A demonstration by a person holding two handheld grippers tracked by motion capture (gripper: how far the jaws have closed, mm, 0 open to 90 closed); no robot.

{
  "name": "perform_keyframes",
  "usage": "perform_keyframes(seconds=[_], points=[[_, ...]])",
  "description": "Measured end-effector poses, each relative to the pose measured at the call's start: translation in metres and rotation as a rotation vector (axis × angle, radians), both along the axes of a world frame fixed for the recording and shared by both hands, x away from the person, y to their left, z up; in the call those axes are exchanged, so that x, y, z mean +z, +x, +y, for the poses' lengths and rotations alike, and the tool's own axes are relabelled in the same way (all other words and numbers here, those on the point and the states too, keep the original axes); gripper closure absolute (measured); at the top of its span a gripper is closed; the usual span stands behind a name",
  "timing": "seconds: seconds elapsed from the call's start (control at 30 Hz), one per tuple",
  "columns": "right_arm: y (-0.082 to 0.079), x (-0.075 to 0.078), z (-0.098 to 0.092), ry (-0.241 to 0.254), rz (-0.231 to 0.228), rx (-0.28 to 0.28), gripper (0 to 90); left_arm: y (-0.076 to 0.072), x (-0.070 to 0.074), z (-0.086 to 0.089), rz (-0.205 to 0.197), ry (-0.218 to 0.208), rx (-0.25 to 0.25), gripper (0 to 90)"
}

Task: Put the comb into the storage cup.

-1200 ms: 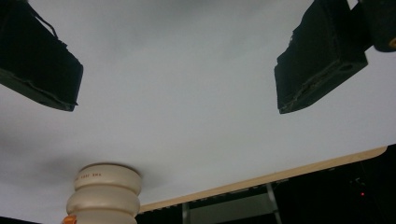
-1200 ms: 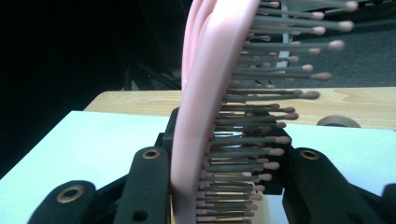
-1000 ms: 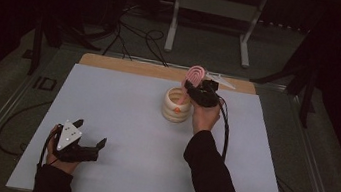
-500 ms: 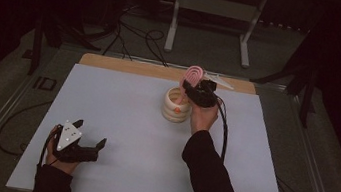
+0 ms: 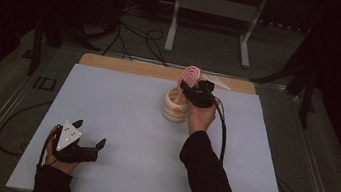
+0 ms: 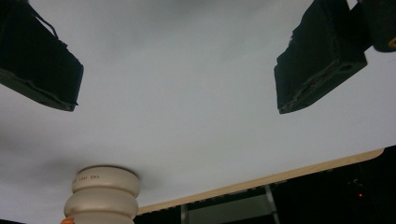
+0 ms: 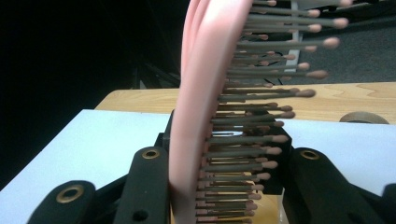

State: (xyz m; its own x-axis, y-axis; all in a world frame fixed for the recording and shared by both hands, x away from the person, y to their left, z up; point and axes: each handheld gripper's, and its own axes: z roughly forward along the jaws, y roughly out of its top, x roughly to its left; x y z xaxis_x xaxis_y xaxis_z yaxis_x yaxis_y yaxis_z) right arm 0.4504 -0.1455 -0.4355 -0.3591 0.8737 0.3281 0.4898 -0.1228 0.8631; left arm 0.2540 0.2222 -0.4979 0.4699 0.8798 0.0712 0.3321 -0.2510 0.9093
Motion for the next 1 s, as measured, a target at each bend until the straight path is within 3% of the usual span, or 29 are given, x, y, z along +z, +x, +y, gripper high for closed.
perform_keyframes(seconds=[1.0], points=[[-0.0012, -0.0054, -0.0087, 0.050, 0.010, -0.020, 63.2, -0.0001, -0.0002, -0.0009, 0.003, 0.003, -0.002, 2.1]])
